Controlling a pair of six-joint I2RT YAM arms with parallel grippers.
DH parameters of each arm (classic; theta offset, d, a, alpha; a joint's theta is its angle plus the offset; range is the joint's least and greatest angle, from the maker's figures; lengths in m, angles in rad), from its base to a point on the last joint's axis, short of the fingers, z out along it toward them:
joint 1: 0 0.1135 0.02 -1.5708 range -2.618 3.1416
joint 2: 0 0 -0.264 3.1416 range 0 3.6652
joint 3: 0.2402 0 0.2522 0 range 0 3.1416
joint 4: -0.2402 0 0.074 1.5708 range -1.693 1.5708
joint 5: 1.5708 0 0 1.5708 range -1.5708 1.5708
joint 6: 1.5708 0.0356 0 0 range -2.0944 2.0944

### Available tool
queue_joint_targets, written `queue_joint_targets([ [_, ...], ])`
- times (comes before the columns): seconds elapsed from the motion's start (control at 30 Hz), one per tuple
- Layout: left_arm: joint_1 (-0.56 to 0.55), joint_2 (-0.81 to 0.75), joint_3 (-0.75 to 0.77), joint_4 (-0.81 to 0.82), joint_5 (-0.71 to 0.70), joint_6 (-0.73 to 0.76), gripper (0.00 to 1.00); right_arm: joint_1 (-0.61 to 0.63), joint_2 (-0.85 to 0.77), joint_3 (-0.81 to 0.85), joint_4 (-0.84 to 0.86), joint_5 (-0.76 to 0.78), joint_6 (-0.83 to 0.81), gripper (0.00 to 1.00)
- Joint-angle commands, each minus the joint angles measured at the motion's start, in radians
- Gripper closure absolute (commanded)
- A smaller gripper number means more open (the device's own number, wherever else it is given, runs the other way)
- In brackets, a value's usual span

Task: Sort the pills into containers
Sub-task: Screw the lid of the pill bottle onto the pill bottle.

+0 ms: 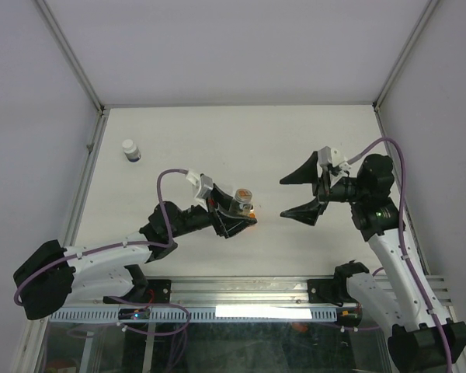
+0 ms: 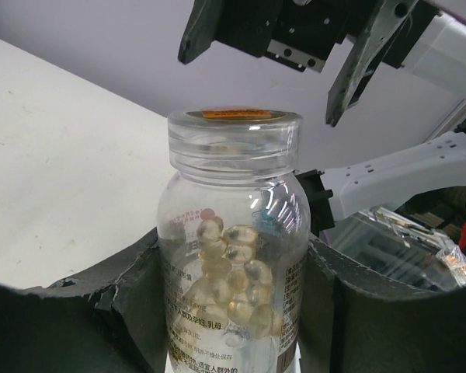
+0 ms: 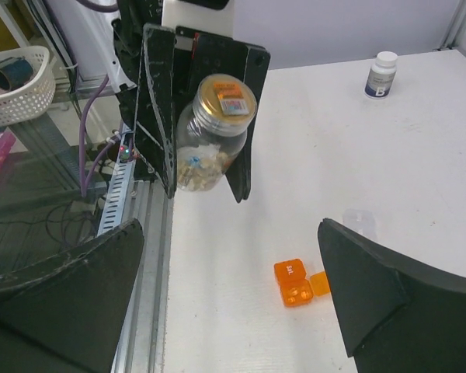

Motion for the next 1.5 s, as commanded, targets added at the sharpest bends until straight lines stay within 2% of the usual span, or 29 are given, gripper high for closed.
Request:
queue_joint_targets([
  [0.0, -0.001, -0.056, 0.001, 0.079, -0.021, -0.035, 0.96, 0.004, 0.010, -0.007, 0.024, -0.054, -0.054, 0.03],
  [0.2, -0.001, -0.141, -0.033, 0.064, -0.028, -0.026, 0.95, 0.007, 0.045, -0.003, -0.076, -0.071, -0.193, 0.06],
  [0.4, 0.000, -0.317, -0.075, -0.096, -0.074, 0.054, 0.96, -0.018, 0.014, -0.034, -0.162, -0.041, -0.331, 0.06],
  [0.53, 0.000, -0.439, -0.088, -0.199, -0.122, 0.136, 0.96, -0.074, -0.033, -0.058, -0.163, -0.041, -0.331, 0.06],
  [0.67, 0.000, -0.476, -0.064, -0.260, -0.096, 0.203, 0.98, -0.106, -0.064, -0.080, -0.109, -0.074, -0.272, 0.07],
  [0.83, 0.001, -0.356, -0.055, -0.159, 0.133, 0.223, 0.98, -0.106, -0.062, -0.073, -0.129, -0.187, -0.278, 0.08],
  [0.9, 0.000, -0.280, -0.040, -0.117, 0.195, 0.222, 0.99, -0.100, -0.061, -0.052, -0.215, -0.223, -0.360, 0.09],
  [0.93, -0.002, -0.246, -0.030, -0.107, 0.209, 0.223, 1.00, -0.092, -0.059, -0.032, -0.283, -0.227, -0.453, 0.09],
  [1.0, -0.007, -0.182, -0.014, -0.095, 0.215, 0.239, 1.00, -0.073, -0.040, 0.018, -0.434, -0.216, -0.588, 0.09],
  [1.13, -0.028, -0.079, 0.033, -0.091, 0.219, 0.288, 1.00, 0.002, 0.018, 0.116, -0.665, -0.158, -0.744, 0.10],
  [1.3, -0.050, 0.056, 0.108, -0.098, 0.246, 0.323, 1.00, 0.084, 0.073, 0.158, -0.717, -0.055, -0.800, 0.10],
  [1.47, -0.085, 0.144, 0.156, -0.096, 0.236, 0.339, 1.00, 0.139, 0.114, 0.190, -0.742, -0.022, -0.814, 0.12],
])
